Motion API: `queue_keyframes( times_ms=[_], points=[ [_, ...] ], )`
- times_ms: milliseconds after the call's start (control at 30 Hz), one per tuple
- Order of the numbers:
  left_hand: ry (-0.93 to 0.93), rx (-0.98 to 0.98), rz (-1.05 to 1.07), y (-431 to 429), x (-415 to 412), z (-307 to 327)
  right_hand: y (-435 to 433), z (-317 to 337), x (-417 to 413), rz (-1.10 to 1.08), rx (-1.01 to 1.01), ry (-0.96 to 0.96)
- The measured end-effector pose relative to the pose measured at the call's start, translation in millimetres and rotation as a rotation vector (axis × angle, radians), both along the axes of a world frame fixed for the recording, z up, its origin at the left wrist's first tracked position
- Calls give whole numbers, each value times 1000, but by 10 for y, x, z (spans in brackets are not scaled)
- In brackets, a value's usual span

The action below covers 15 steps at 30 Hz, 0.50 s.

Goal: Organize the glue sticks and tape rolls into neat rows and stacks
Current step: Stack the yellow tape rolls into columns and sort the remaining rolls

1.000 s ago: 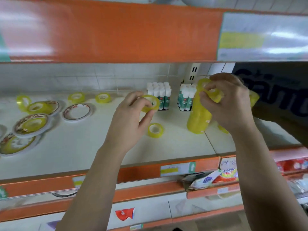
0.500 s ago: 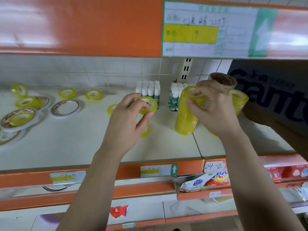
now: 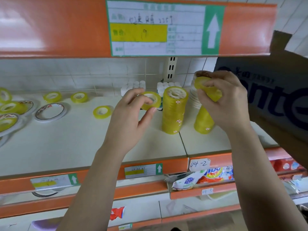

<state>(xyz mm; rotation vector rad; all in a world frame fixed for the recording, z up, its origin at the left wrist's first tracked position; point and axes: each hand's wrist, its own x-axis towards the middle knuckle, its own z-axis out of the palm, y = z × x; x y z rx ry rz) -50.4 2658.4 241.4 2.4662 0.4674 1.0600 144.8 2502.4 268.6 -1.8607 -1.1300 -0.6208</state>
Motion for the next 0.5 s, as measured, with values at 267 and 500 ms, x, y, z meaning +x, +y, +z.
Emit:
queue_keyframes(
  times_ms=[267, 500],
  points=[
    [-39, 7, 27, -218, 170, 7, -310, -140, 345, -48, -72, 68],
    [-87, 12, 124, -283, 106, 89, -326, -175, 359, 19, -65, 84]
  ],
)
